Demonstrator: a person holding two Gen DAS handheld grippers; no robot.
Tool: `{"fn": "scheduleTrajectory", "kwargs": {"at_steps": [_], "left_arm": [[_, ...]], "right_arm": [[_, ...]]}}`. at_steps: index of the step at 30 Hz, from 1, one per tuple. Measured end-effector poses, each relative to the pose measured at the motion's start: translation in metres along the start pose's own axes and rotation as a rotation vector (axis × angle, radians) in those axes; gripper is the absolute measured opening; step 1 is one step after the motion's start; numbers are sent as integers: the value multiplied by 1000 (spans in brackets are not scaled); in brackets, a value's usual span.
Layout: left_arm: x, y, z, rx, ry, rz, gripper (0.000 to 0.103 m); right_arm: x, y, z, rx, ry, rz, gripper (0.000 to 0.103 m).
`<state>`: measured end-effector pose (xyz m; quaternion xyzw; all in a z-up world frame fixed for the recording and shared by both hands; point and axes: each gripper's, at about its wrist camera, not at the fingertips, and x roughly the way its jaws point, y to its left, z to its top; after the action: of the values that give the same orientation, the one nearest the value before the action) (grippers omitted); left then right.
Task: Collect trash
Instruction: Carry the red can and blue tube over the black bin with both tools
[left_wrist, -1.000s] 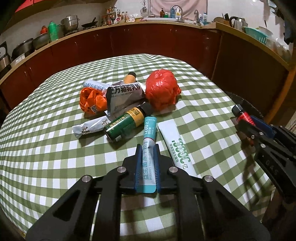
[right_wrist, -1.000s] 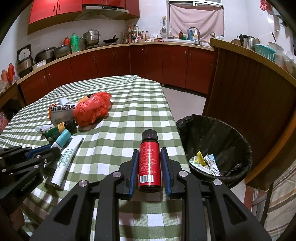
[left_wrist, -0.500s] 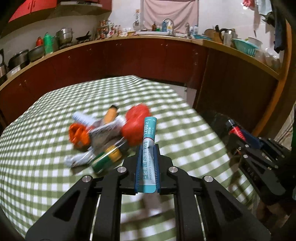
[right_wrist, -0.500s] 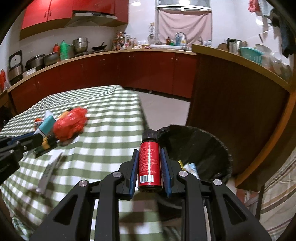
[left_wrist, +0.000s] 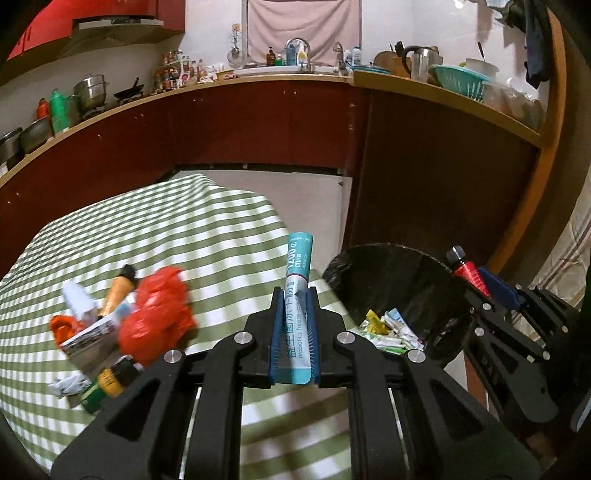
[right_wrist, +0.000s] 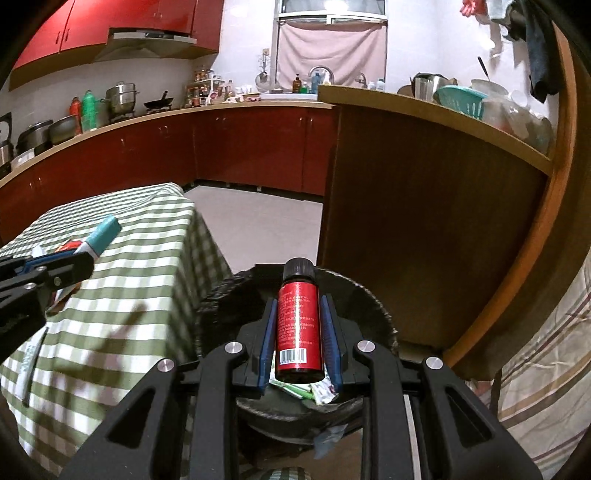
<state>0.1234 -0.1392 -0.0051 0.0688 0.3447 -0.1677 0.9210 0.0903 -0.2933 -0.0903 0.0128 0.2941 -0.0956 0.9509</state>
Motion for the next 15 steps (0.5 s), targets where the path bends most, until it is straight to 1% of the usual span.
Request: {"fn": "scheduleTrajectory", "kwargs": {"at_steps": [8,15], "left_arm": [[29,-29,12,38,23,-2,12],[56,-47,17,52,68,17,12]], "right_arm": [[21,-20,1,31,9,5,25],[39,-35,-1,54,26,9,25]]}}
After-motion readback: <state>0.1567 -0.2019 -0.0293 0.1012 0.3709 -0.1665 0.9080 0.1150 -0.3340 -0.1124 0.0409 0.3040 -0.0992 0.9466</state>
